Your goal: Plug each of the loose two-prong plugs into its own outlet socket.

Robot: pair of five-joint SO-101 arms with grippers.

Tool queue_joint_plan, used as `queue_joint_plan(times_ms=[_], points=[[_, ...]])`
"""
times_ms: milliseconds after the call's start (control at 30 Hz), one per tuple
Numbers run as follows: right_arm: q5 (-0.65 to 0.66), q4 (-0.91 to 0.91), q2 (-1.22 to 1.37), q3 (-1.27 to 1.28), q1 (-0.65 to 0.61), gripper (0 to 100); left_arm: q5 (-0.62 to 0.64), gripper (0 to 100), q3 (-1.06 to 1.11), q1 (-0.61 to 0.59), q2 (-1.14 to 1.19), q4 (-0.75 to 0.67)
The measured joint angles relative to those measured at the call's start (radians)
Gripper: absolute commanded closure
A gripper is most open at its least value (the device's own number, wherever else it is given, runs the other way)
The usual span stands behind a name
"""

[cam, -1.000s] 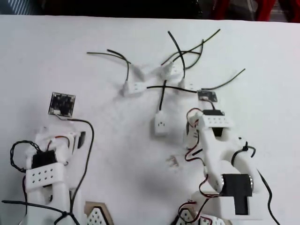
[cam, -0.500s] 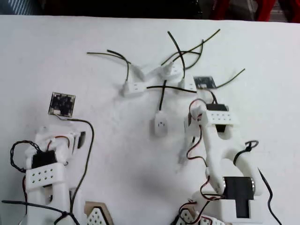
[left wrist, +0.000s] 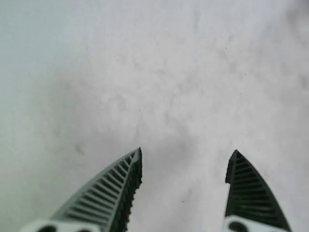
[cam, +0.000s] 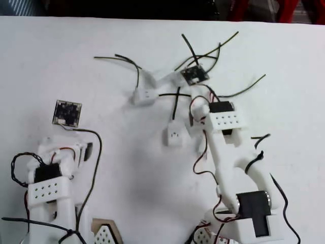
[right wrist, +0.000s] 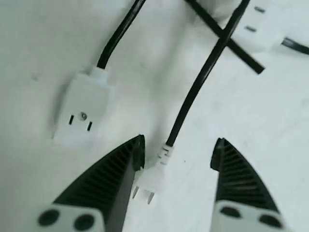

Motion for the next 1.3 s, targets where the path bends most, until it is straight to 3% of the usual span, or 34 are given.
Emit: queue_joint_plan(times_ms=[167,400,867,1300], points=[[0.0,0.115,-0.005,0.0,0.011,83.6,0.0,72,0.0,0.0,0.0,0.0],[0.0,0.15,-0.005,0.005,0.117,84.1,0.0,72,0.0,0.0,0.0,0.0],[-0.044,-0.031,0.078,0.132,0.074,84.4,0.0,72,0.0,0.0,0.0,0.0],[-0.123,0.009,0.218,0.061,0.015,84.4,0.0,72,0.006,0.0,0.0,0.0]])
